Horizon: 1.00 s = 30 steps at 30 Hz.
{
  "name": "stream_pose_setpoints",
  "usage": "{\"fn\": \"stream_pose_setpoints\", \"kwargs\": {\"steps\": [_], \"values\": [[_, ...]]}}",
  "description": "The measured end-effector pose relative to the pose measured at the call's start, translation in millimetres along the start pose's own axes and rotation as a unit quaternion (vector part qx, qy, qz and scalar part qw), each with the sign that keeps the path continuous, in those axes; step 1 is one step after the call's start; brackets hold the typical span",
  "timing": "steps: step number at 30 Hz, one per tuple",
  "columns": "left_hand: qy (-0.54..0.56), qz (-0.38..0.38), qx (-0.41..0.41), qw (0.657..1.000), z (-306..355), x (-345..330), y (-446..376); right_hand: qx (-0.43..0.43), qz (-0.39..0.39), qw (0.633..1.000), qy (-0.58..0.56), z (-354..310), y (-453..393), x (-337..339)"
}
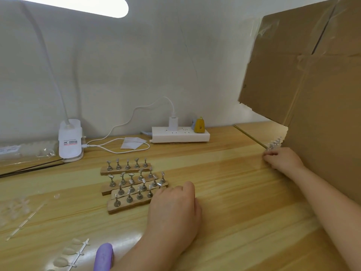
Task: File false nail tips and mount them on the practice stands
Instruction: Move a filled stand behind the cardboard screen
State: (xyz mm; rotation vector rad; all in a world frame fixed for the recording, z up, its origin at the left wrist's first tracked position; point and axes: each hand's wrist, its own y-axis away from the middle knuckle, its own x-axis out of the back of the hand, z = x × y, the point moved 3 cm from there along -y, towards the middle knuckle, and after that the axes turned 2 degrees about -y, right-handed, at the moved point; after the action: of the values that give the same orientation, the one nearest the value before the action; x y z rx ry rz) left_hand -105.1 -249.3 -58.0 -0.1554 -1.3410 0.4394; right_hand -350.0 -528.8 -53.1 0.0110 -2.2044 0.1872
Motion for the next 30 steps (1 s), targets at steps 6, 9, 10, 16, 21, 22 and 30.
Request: {"fn": "stream_pose_setpoints", "kwargs": {"steps": [6,9,10,16,21,22,30], "values": [[-0.002,0.002,-0.001,1.000,-1,-1,-1,-0.076,-0.007,0.997,0.018,-10,-3,1],[-0.003,0.002,-0.006,1.000,0,-1,-2,-0.086,-0.028,0.995,0.035,-22,12,0],[0.000,0.002,-0.006,1.000,0,-1,-2,-0.084,-0.032,0.995,0.051,-29,19,-2],[-0.029,0.005,-0.014,0.999,3,4,-2,0.078,-0.018,0.984,0.160,-111,100,-27],[-0.083,-0.015,-0.053,0.995,11,15,6,0.166,-0.121,0.974,0.098,-176,167,-52],[-0.083,-0.016,-0.057,0.995,10,19,11,0.176,-0.130,0.972,0.088,-183,175,-55],[-0.061,0.075,0.040,0.994,-65,87,67,0.183,-0.173,0.967,0.024,-192,204,-83]]}}
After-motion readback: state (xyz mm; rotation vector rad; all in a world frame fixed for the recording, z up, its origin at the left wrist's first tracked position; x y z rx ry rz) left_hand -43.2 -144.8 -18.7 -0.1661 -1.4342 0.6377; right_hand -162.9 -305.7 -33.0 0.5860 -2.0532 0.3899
